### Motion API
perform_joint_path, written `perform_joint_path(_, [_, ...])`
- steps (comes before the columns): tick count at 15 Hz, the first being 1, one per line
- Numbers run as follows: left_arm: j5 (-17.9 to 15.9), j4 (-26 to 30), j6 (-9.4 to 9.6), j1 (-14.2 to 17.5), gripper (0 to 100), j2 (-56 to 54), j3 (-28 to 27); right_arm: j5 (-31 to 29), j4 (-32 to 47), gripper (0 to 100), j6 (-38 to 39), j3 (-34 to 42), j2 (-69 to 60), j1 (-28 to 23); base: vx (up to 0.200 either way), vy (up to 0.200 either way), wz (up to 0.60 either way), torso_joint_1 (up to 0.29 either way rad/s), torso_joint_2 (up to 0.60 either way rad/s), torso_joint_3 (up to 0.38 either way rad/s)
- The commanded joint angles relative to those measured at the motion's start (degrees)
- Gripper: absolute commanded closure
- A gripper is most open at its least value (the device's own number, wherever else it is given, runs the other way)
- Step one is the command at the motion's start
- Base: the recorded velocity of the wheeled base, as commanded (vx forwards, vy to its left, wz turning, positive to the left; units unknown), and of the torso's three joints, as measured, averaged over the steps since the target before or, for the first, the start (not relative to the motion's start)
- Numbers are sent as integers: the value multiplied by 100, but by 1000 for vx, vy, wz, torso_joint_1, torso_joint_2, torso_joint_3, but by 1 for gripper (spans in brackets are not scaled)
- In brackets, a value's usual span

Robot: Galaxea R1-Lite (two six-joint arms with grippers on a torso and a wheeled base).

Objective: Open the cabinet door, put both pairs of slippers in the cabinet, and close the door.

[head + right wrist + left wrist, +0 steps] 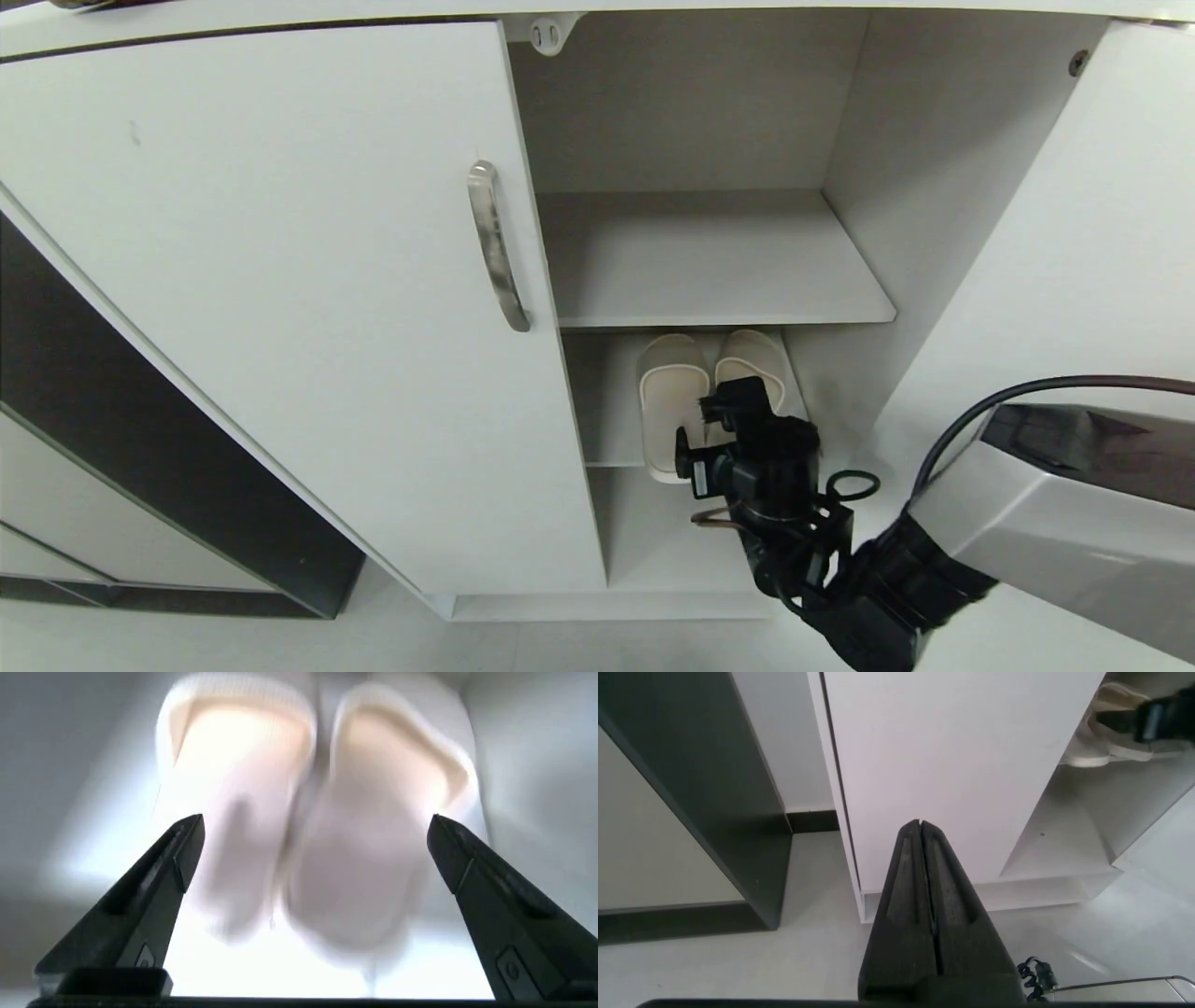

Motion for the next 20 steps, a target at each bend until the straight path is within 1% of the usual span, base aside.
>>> perform_joint_path(1, [1,-1,-1,1,100,9,0,124,-504,0,95,973,-520,309,0,0,0,0,0,0])
perform_joint_path(3, [1,-1,-1,1,100,9,0,133,-504,0,95,885,-485,300,0,0,0,0,0,0])
perform_joint_path(10, [1,-1,-1,1,100,9,0,142,-504,0,104,885,-397,300,-200,0,0,2,4,2])
perform_joint_path(20, [1,-1,8,1,100,9,0,107,-733,0,86,964,-406,274,0,0,0,0,0,0])
